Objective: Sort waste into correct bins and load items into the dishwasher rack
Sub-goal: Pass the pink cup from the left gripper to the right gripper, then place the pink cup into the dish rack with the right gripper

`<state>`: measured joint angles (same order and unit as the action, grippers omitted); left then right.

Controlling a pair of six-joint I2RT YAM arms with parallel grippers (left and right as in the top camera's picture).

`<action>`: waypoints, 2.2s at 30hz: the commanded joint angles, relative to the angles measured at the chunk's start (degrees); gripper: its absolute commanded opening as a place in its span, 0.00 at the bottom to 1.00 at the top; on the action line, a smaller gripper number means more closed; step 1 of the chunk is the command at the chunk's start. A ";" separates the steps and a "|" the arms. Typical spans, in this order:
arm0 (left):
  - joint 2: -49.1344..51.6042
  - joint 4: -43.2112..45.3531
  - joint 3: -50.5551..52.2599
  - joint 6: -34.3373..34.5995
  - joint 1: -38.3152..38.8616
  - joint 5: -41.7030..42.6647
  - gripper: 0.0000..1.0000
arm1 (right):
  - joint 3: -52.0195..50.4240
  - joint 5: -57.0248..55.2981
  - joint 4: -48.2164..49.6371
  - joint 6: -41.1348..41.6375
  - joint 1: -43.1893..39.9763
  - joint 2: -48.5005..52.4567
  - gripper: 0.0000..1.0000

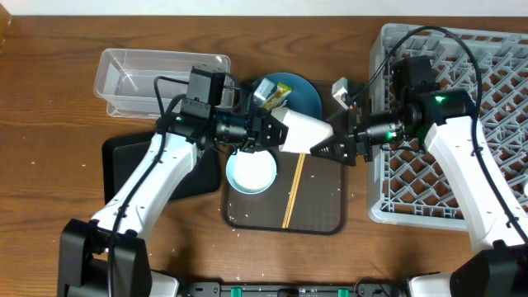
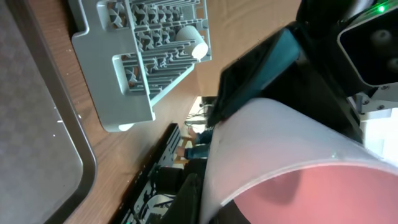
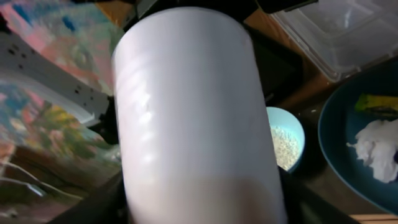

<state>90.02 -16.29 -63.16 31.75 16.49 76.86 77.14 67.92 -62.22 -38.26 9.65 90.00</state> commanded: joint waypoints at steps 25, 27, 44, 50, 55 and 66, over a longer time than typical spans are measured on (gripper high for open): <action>-17.44 -28.50 -0.85 -16.55 -8.46 -56.87 0.72 | 14.19 -65.35 -10.40 39.80 -14.10 -0.85 0.01; -20.74 -29.46 -0.85 -16.52 -9.73 -59.80 0.71 | 16.06 -71.04 -11.08 42.51 -17.49 -0.85 0.01; -25.22 -31.69 -0.83 -16.50 -11.06 -61.31 0.72 | 16.24 -75.38 -12.81 46.01 -39.41 11.13 0.01; -25.18 -31.67 -0.83 -16.50 -11.06 -61.31 0.72 | 16.24 -72.85 -11.72 46.38 -41.42 14.36 0.24; -25.18 -31.69 -0.83 -16.50 -11.06 -61.31 0.75 | 16.33 -71.32 -11.08 46.40 -41.46 14.73 0.93; -25.05 -32.85 -0.83 -16.50 -11.06 -61.33 0.76 | 21.99 -58.66 -13.68 45.42 -39.21 10.43 0.99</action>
<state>64.55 -48.49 -63.46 16.03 5.72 16.12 96.82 2.44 -75.64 7.62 -31.42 104.09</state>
